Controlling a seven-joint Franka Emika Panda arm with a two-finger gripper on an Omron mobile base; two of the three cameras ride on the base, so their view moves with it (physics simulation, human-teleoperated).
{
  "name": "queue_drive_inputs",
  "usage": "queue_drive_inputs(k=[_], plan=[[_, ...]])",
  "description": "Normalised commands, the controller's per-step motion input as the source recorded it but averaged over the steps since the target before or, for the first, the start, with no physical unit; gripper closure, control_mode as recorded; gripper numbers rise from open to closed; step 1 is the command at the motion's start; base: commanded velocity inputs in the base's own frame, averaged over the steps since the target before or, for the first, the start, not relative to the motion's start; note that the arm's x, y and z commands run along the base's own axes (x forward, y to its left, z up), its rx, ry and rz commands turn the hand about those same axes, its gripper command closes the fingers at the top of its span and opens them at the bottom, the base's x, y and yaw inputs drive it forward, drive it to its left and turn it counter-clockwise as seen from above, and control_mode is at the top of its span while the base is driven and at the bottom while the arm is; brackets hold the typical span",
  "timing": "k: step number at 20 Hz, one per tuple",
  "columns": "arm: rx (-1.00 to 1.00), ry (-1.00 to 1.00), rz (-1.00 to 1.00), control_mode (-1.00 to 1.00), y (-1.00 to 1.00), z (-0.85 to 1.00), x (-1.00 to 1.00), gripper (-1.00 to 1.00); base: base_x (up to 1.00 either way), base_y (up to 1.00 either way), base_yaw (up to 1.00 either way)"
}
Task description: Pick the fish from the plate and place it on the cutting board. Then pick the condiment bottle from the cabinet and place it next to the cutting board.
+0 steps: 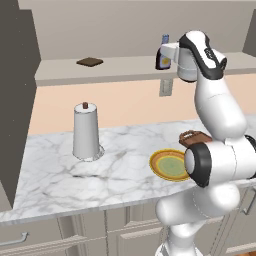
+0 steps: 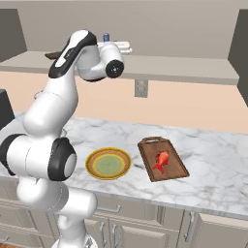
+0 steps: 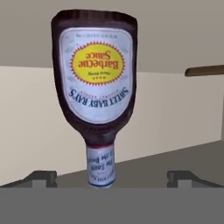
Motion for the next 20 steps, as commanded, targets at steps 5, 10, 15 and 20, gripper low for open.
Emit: queue_drive_inputs(k=[5, 10, 15, 20], plan=[[0.0, 0.0, 0.0, -1.0, 0.0, 0.0, 0.11, -1.0, 0.0, 0.0, 0.0], [0.0, 0.0, 0.0, -1.0, 0.0, 0.0, 0.09, -1.0, 0.0, 0.0, 0.0], [0.0, 0.0, 0.0, -1.0, 0.0, 0.0, 0.08, -1.0, 0.0, 0.0, 0.0], [0.0, 0.0, 0.0, -1.0, 0.0, 0.0, 0.07, -1.0, 0.0, 0.0, 0.0]])
